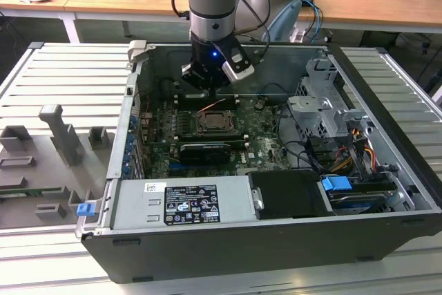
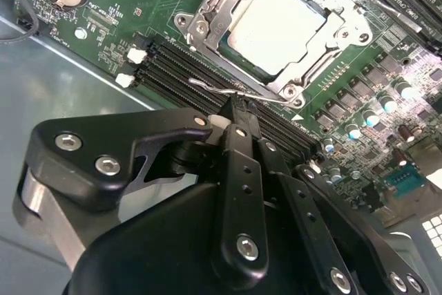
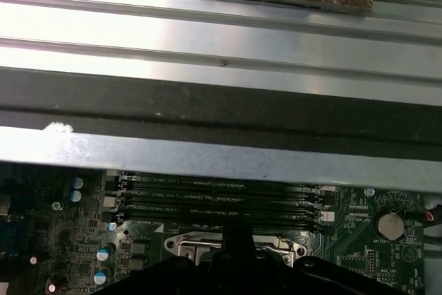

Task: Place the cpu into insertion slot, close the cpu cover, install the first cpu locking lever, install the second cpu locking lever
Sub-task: 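Install the first cpu locking lever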

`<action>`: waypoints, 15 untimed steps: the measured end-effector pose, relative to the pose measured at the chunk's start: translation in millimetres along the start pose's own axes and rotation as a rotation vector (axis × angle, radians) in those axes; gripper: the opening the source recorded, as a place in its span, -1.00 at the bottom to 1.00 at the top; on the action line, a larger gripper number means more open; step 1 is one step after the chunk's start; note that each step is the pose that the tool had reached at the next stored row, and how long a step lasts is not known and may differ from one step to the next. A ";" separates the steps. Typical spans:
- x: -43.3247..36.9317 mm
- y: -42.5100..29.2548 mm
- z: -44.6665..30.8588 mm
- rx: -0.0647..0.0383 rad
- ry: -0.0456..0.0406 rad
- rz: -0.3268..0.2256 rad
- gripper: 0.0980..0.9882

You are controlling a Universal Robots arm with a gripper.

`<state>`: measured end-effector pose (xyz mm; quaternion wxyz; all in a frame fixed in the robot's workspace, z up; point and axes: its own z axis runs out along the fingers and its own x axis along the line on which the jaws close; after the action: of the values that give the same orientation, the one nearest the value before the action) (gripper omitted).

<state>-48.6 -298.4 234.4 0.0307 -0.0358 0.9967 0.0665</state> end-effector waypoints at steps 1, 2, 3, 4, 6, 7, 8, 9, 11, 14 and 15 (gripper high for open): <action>0.0 0.0 0.5 0.000 -0.0003 0.000 -0.98; -0.1 -0.1 0.6 0.000 -0.0003 0.000 -0.98; -0.3 -0.1 0.9 0.000 -0.0003 0.000 -0.98; -0.5 -0.1 0.9 0.000 -0.0003 0.000 -0.98; -0.8 -0.2 1.3 0.000 -0.0006 0.000 -0.98; -0.8 -0.2 1.3 0.000 -0.0013 0.000 -0.98; -1.0 -0.2 1.4 0.000 -0.0023 0.000 -0.98; -1.1 -0.2 1.6 0.000 -0.0031 0.000 -0.98; -1.3 -0.3 2.6 0.000 -0.0040 -0.001 -0.98; -1.2 -0.5 4.1 0.000 -0.0054 -0.001 -0.98; -1.2 -0.6 4.5 0.000 -0.0054 -0.001 -0.98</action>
<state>-47.1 -298.3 230.0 0.0334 -0.0360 0.9966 0.0664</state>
